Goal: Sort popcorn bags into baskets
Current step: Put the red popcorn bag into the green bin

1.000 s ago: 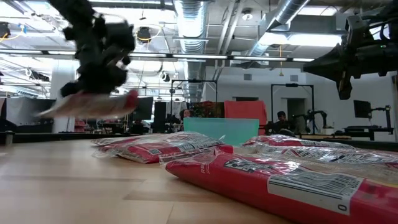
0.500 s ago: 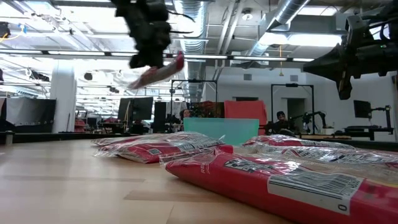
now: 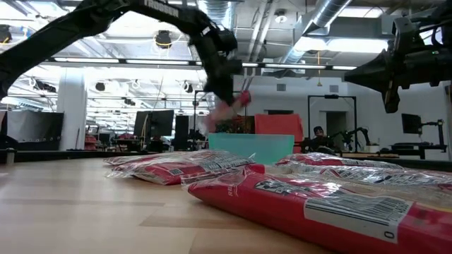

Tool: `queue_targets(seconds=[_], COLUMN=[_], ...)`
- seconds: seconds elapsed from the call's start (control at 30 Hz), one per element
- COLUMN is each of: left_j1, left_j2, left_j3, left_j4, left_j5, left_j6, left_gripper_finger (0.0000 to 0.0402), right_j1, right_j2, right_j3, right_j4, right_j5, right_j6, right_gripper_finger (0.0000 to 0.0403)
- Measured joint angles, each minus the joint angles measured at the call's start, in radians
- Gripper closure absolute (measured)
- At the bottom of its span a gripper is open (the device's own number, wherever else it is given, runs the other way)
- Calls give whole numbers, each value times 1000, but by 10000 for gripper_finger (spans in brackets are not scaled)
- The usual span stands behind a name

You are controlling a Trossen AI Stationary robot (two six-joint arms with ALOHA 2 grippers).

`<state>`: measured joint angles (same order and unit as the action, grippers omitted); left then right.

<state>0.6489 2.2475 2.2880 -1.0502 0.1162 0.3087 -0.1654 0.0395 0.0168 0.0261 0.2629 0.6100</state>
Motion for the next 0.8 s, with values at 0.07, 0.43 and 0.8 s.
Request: queue_targets(seconds=[0.07, 0.43, 0.8], left_j1=[-12, -99, -146], left_j2=[7, 51, 59], left_j3=[-46, -5, 68], left_j4=[13, 91, 216], left_j5=[-21, -117, -156], left_j6=[36, 114, 152], left_gripper_finger=[397, 398, 397], right_j1=[0, 0, 1], right_j2=[0, 8, 8], right_j3=[0, 0, 0], right_j4=[0, 2, 1], right_j5=[0, 1, 1], right_j6=[2, 3, 3], right_gripper_finger=[349, 349, 349])
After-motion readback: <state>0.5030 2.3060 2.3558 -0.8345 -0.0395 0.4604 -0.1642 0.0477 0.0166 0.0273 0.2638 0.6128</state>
